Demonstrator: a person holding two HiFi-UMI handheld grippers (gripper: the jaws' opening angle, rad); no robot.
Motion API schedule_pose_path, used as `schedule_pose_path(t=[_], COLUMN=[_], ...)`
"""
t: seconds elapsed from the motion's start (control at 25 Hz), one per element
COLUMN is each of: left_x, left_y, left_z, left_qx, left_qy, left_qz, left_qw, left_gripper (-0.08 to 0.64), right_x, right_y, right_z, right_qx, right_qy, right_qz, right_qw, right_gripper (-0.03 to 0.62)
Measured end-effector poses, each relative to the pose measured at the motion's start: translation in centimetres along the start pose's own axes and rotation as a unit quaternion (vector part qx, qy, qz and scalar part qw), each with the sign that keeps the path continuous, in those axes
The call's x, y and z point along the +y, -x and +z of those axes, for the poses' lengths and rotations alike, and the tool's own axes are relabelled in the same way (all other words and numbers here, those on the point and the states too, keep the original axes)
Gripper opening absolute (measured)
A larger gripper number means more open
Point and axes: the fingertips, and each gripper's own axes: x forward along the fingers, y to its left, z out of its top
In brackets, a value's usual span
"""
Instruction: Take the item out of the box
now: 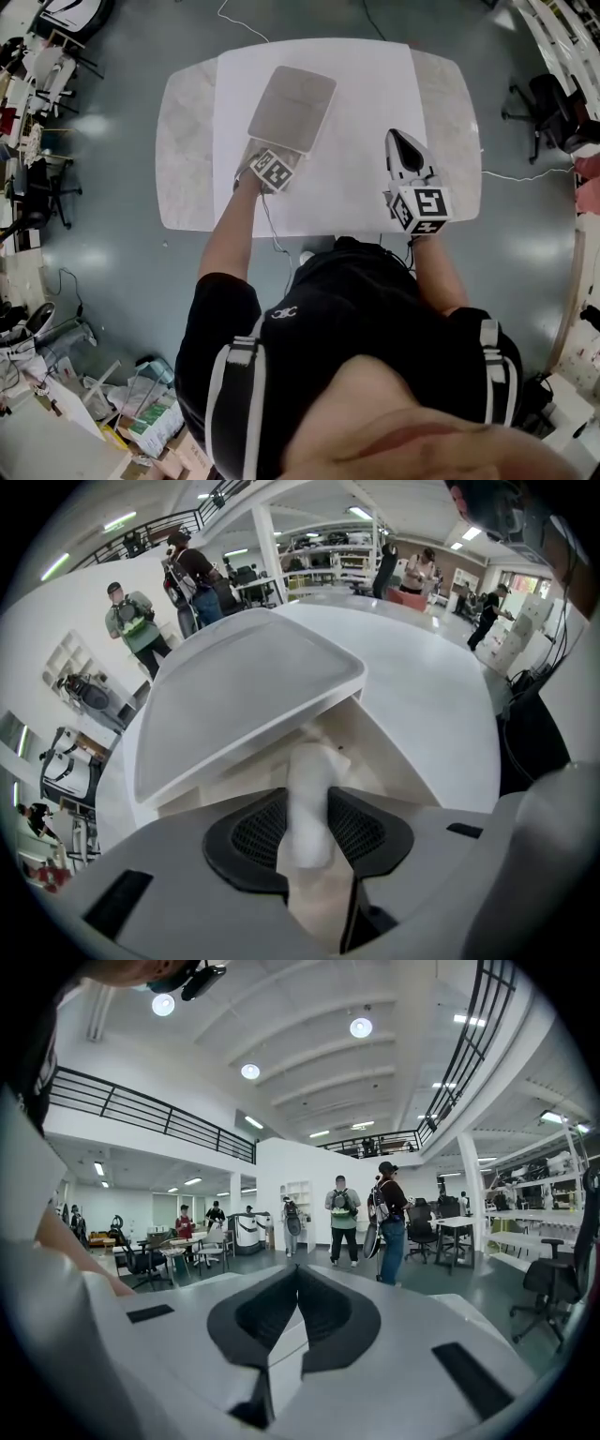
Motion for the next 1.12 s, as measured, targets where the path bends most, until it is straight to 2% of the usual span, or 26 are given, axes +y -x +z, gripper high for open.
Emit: schedule_pose_path(t=[0.28,0.52,0.68,0.8,0.88,0.96,1.04,1.12], left_x=[0.3,0.4,1.1,1.9,2.6,3.3,4.1,4.7], left_y=[1.1,4.5,8.4,11.8,14.2,16.8,19.7,22.6], left_z=[-0.8,-1.2,-0.8,-0.4,0.0,0.5,1.3,2.4], left_qx=[0.006,-0.006,-0.042,-0.081,-0.118,-0.162,-0.207,-0.252], left_qy=[0.016,-0.015,-0.004,0.036,0.080,0.127,0.172,0.210], left_qz=[0.016,0.041,0.061,0.090,0.116,0.145,0.175,0.204], left_qw=[0.9997,0.9990,0.9972,0.9920,0.9829,0.9677,0.9470,0.9222], left_gripper=[0.140,0.140,0.140,0.140,0.140,0.140,0.140,0.140], right_x=[0.1,0.9,2.2,3.5,4.6,5.6,6.2,6.6], right_y=[0.2,0.1,-0.2,-0.5,-0.7,-0.9,-1.1,-1.4], right_z=[0.2,0.6,1.2,1.8,2.2,2.5,2.8,3.2], right_qx=[-0.010,-0.020,-0.028,-0.037,-0.042,-0.047,-0.049,-0.056], right_qy=[-0.011,-0.015,-0.014,-0.011,-0.009,-0.007,-0.005,-0.005], right_qz=[0.004,0.020,0.040,0.055,0.067,0.079,0.090,0.102], right_qw=[1.000,0.999,0.999,0.998,0.997,0.996,0.995,0.993], right_gripper=[0.014,0.014,0.014,0.014,0.014,0.014,0.014,0.014])
